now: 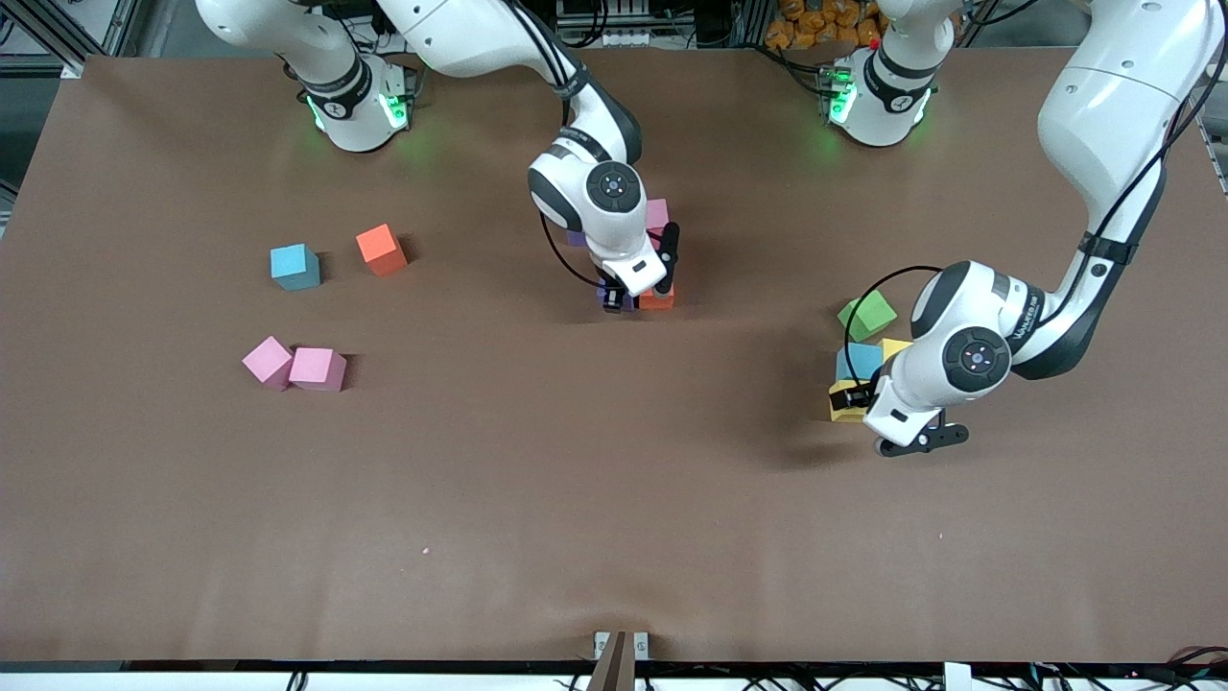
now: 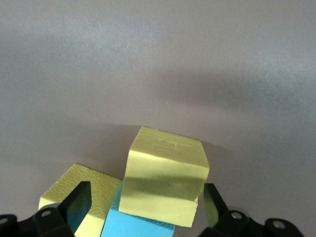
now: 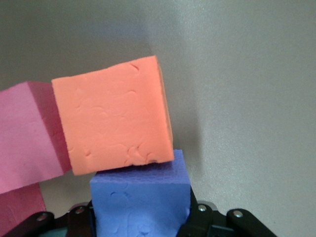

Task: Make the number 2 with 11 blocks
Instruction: 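Place the violet cube beside orange while the left gripper grasps yellow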

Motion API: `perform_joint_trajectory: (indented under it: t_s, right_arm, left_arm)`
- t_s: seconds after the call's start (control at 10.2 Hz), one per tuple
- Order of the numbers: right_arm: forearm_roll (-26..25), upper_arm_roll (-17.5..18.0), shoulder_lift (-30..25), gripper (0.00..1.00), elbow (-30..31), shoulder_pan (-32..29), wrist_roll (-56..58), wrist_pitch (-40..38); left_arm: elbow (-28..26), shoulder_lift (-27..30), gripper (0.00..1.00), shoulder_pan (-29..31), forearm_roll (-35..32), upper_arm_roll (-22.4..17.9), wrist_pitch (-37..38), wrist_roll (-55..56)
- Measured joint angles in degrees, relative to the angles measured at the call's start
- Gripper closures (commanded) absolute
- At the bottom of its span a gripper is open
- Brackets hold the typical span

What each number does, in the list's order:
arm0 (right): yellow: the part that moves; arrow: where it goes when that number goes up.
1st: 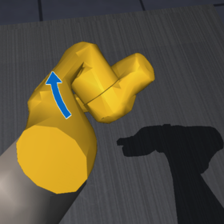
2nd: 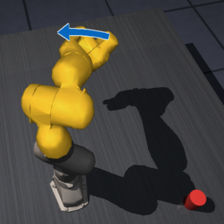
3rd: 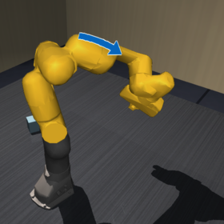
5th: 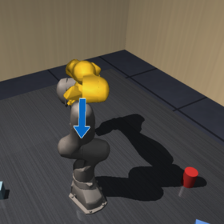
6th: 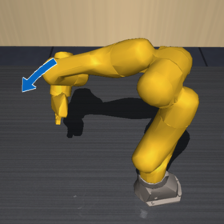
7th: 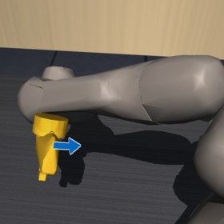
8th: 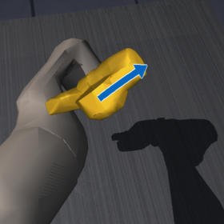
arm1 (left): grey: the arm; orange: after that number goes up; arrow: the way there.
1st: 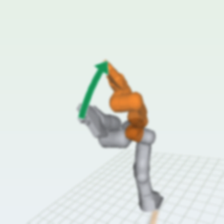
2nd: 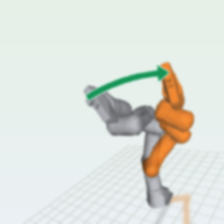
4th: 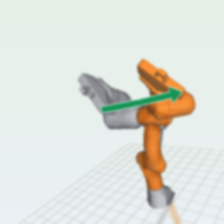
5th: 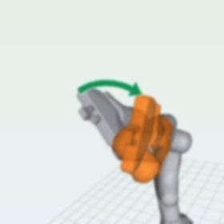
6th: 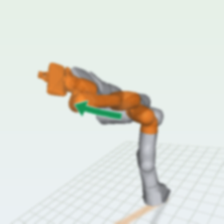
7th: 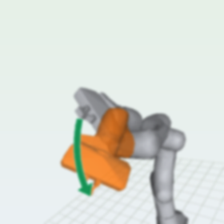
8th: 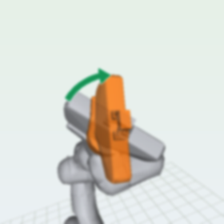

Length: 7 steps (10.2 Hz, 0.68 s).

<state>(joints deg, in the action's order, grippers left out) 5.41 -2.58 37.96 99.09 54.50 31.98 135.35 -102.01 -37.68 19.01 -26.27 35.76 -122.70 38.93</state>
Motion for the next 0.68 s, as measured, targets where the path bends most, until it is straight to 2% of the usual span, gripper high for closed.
perform_joint_trajectory:
  t_s: [0.1, 0.2, 0.68]
  right_arm:
    - [0.0, 0.0, 0.06, 0.24, -0.11, 0.0, -0.01, -0.04]
    - [0.0, 0.0, 0.13, 0.0, -0.18, 0.01, -0.01, -0.04]
    - [-0.01, -0.01, 0.24, 0.0, -0.75, 0.02, 0.03, -0.39]
  left_arm:
    - [-0.19, -0.21, 0.0, -0.25, 0.0, -0.01, 0.05, -0.36]
    - [-0.22, -0.42, 0.0, -0.55, -0.02, -0.02, 0.05, -1.78]
    - [-0.25, -2.21, 0.01, -0.86, -1.89, -0.23, 0.03, -4.35]
